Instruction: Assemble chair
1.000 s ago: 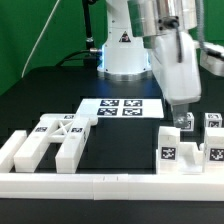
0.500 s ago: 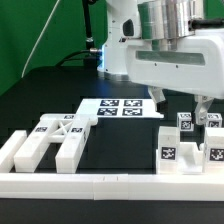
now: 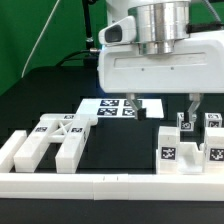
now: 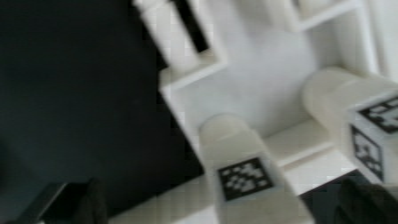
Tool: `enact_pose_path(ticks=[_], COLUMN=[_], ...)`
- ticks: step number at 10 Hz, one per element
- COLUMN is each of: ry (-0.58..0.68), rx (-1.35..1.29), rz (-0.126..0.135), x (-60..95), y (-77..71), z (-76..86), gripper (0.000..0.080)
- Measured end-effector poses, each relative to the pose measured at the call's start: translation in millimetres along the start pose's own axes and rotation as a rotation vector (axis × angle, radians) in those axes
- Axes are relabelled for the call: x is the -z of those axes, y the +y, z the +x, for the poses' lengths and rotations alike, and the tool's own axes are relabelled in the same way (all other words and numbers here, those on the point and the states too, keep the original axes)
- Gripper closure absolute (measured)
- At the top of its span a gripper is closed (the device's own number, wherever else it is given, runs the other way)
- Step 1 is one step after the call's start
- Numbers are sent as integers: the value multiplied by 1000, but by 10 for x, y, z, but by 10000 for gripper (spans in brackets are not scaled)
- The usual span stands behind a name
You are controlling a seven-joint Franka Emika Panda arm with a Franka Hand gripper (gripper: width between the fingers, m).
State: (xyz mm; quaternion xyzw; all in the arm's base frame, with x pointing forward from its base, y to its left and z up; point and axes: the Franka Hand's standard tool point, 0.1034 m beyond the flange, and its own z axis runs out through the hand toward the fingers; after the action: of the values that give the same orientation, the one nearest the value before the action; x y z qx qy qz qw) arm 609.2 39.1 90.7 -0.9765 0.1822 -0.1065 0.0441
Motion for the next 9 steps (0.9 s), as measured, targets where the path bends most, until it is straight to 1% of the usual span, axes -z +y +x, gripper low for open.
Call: enact_pose_path(ticks=[1,2,4,5,6,7,8,9], ry=[54,32,62,132,150,190,223,217], rx=[116,118,132,174,187,205,216,215], rz=[-7,-8,-11,-25,-35,-47,-60,-56], x=[-34,-45,-55,-130,-236,-321,-451,-518], y=[33,42,46,83,97,134,182,129], z=[-10,-44,-12,-37,-111,-110,-153,-203], gripper=[151,151,151,151,151,151,151,151])
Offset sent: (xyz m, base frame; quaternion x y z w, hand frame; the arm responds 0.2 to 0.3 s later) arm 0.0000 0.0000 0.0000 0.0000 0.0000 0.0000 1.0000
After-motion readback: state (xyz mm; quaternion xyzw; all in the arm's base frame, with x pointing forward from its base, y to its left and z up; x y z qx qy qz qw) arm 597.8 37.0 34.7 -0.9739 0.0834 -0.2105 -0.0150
